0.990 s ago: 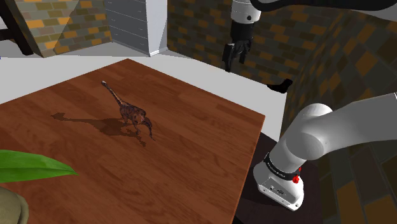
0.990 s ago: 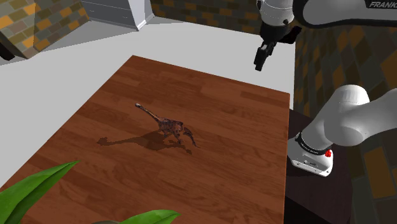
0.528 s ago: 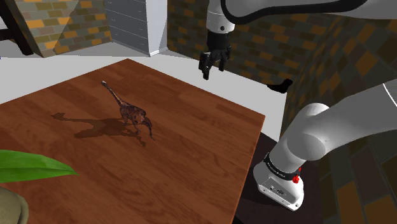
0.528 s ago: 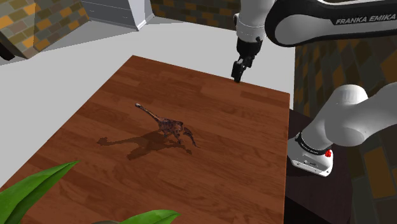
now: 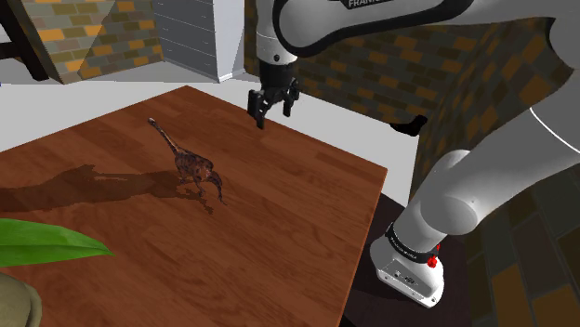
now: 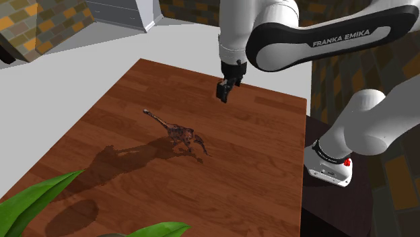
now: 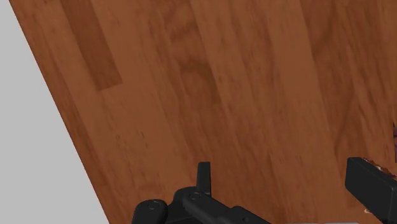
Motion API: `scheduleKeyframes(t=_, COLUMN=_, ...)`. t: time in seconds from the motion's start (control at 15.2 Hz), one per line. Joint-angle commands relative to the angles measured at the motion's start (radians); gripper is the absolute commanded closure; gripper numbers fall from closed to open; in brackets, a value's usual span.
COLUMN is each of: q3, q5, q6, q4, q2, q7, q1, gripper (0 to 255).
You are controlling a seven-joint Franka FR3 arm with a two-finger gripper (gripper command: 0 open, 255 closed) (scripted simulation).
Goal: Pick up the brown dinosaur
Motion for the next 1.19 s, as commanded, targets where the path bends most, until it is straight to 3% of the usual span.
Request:
scheduleKeyframes(t=0.0, q3=0.024, q5=-0.006, q6=0.029, q4=0.047, q2=0.070, q7=0.038, q1=0.005, gripper=0)
scheduleKeyframes(t=0.59, q3=0.104, q5=-0.087, q6=0.118, q4=0.280, q2=0.378, q7=0.214, q1=0.051, gripper=0)
scheduleKeyframes(t=1.12, q3=0.119, q5=-0.197, q6=0.118, q4=0.587, q2=0.678, q7=0.347, q1=0.146, gripper=0)
